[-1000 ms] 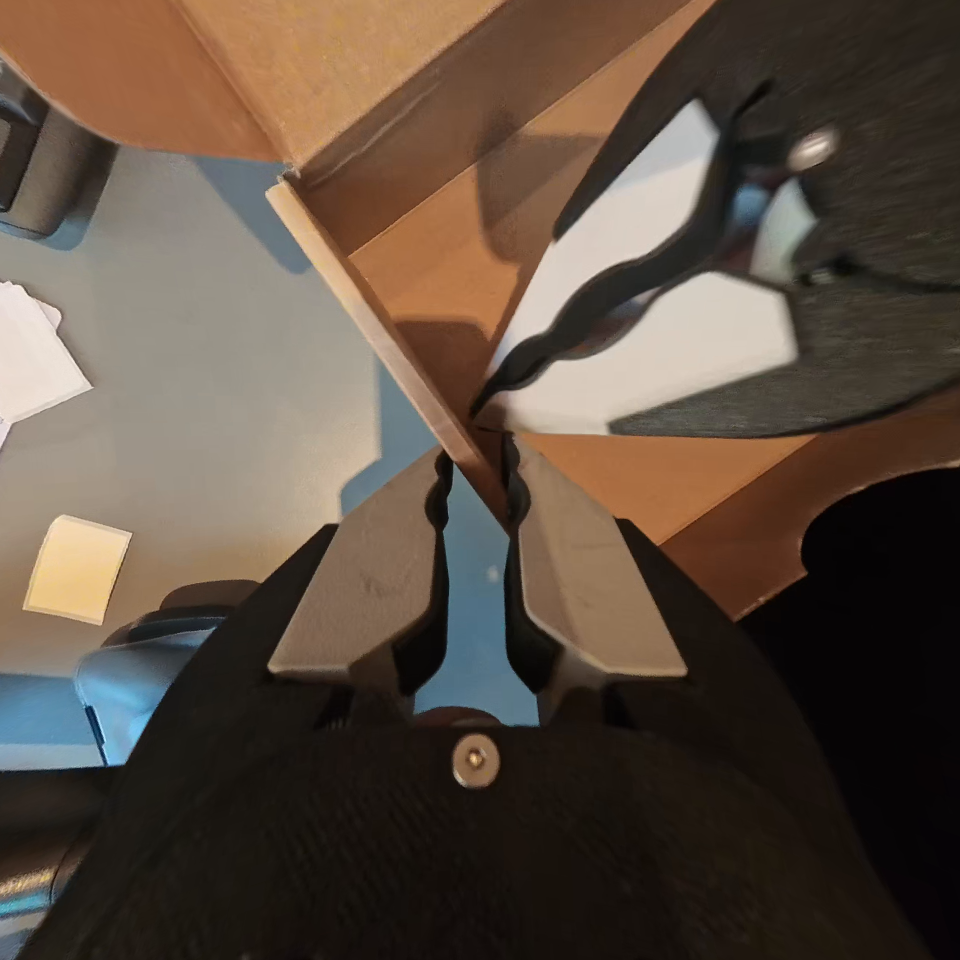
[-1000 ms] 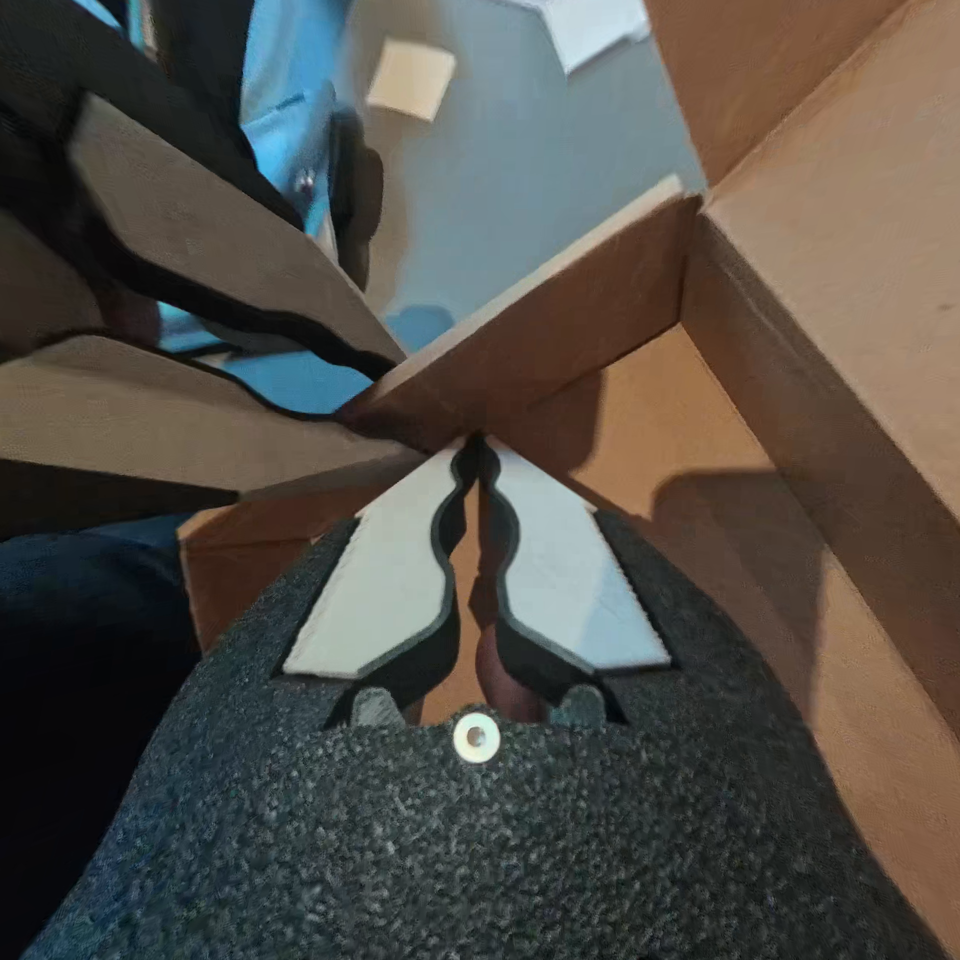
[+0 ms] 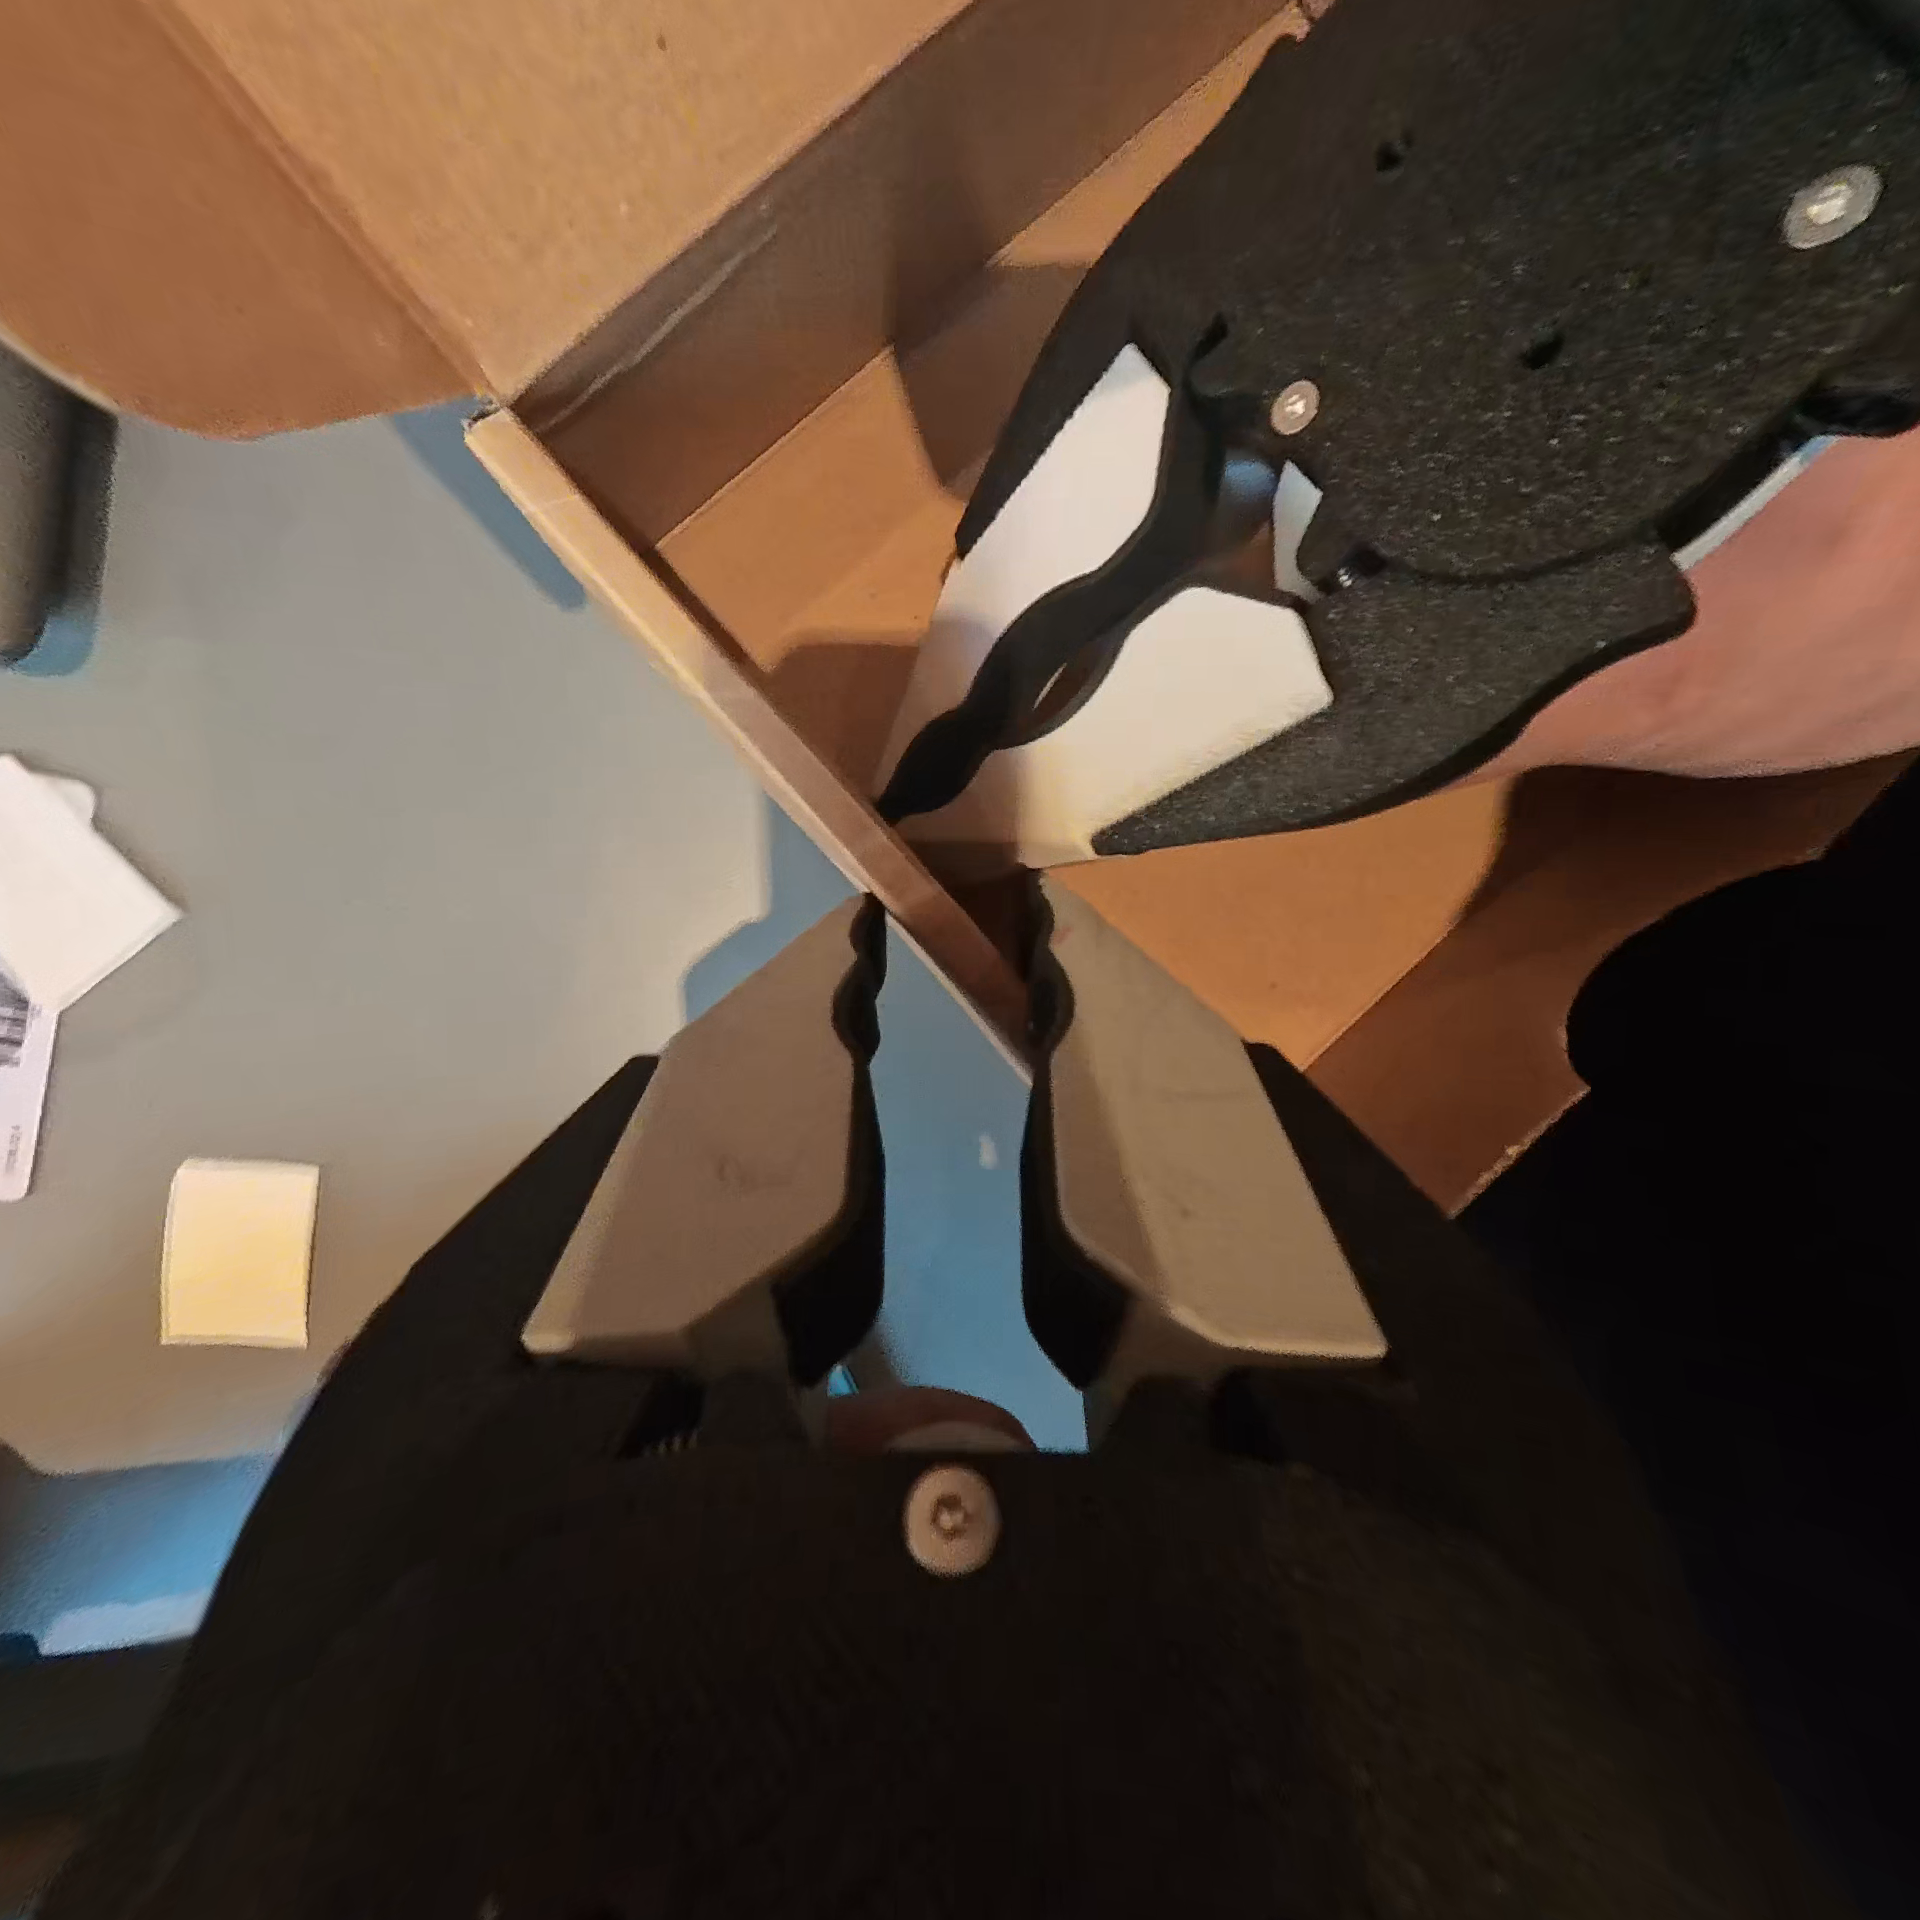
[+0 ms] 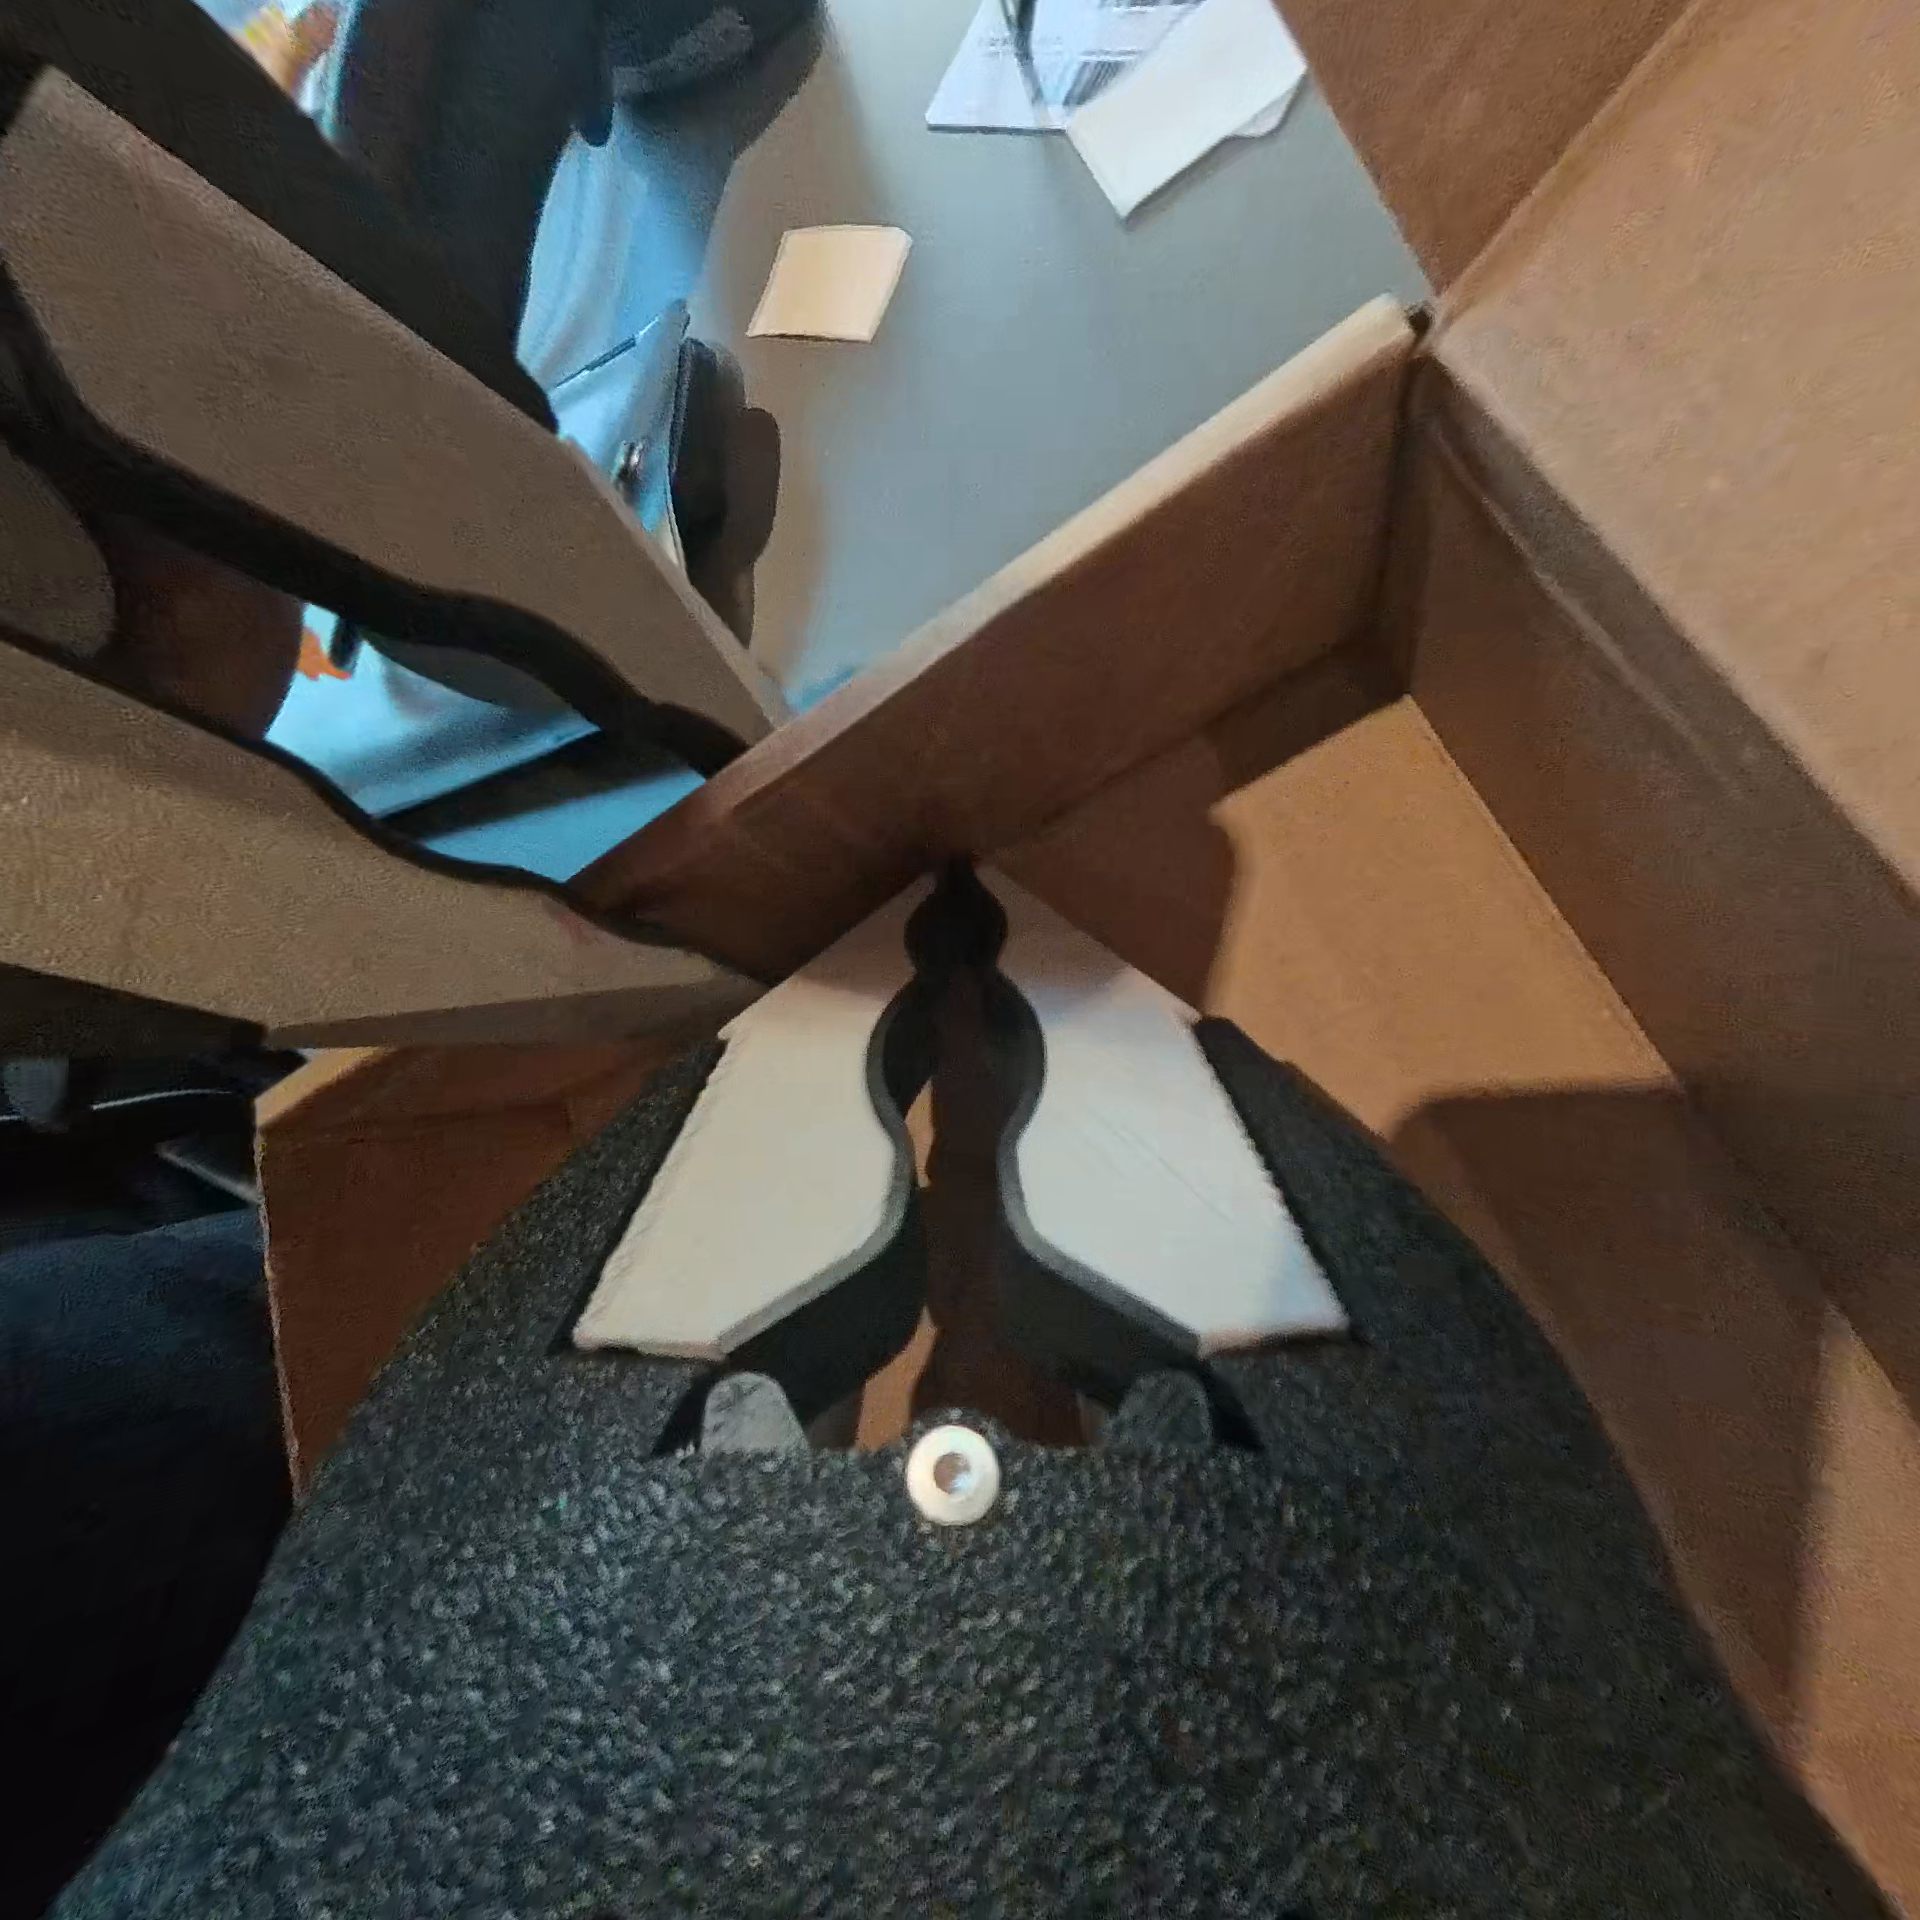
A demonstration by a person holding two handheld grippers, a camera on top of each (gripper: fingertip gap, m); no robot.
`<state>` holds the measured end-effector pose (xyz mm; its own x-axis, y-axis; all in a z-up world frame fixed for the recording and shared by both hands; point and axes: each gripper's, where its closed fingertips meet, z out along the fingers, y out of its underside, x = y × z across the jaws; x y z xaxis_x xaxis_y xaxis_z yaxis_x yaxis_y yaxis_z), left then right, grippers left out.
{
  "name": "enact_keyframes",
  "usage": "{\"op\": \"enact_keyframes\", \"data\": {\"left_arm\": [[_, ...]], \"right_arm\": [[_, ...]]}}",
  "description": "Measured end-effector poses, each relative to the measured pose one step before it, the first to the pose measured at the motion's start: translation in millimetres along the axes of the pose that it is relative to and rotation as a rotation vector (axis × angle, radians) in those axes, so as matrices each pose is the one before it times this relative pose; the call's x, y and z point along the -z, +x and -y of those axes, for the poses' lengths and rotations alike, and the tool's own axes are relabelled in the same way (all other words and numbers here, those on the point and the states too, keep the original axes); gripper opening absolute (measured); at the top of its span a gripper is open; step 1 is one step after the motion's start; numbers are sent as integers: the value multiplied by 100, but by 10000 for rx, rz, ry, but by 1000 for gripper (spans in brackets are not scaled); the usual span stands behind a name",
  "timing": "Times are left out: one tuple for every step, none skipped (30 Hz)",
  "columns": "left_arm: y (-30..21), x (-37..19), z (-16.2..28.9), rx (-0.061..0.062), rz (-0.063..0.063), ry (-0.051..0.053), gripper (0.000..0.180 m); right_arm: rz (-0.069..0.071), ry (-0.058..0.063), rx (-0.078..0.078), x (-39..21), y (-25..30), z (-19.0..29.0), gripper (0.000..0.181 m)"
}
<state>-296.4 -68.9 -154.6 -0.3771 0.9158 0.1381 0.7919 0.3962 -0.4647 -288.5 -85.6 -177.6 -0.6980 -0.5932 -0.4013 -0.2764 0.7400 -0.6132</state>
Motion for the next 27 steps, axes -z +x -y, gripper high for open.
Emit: {"op": "enact_keyframes", "data": {"left_arm": [[-203,92,-125,158,122,58,21],[-163,45,-89,-67,149,-38,22],[-252,101,-137,-129,220,-110,22],[-329,61,-35,172,192,24,22],[-265,80,-55,229,109,110,23],[-131,57,13,185,80,85,24],[-83,43,-67,28,25,6,24],[-61,37,-29,23,-5,23,24],[-144,15,-28,144,-39,52,24],[-88,13,-77,156,-39,-10,24],[-81,52,-103,99,-3,-4,25],[-88,49,30,130,55,96,24],[-101,21,25,156,56,77,25],[-81,-1,37,250,15,116,24],[-47,-15,59,307,-4,110,24],[-111,0,85,179,103,91,24],[-181,1,86,46,218,48,24],[-194,-18,137,20,223,41,24],[-107,-39,147,72,126,29,24],[-52,-61,128,65,53,6,24],[-45,-47,123,16,32,12,24],[-46,-29,118,-10,20,35,24],[-56,-45,84,-44,9,30,24],[-33,-34,86,-24,-19,12,24],[-3,-33,86,-12,-34,21,25],[-16,-27,41,-9,-30,22,25],[-6,-24,37,8,-33,24,25]], "right_arm": [[242,-46,-119,-278,-140,146,0],[196,-131,-221,-159,-48,112,0],[199,-161,-452,-296,-58,207,0],[505,-251,-1171,-288,-51,284,0],[738,-383,-1655,-161,-12,242,0],[446,-332,-724,-69,-15,129,0],[-287,-234,504,-4,3,-1,0],[-820,-16,1126,8,-17,33,0],[-962,82,1280,-19,18,21,0],[-629,46,648,-19,6,21,0],[10,-47,-172,-33,-8,29,0],[162,-125,-85,-46,-17,45,0],[82,-220,119,22,30,25,0],[-66,-272,235,31,19,-41,0],[-266,-341,298,489,212,-206,0],[-429,-75,371,890,259,-62,0],[-600,228,368,1183,338,118,0],[-645,162,372,1224,349,-25,0],[-596,15,377,1130,189,-265,0],[-399,-75,409,982,-214,-497,4],[-309,-144,388,839,-490,-658,8],[-247,-141,395,738,-686,-693,12],[-175,-111,391,600,-856,-692,12],[-150,-121,301,574,-882,-656,11],[-123,-53,176,537,-888,-522,12],[63,22,92,532,-1108,-404,12],[15,64,-5,505,-1014,-392,8]]}}
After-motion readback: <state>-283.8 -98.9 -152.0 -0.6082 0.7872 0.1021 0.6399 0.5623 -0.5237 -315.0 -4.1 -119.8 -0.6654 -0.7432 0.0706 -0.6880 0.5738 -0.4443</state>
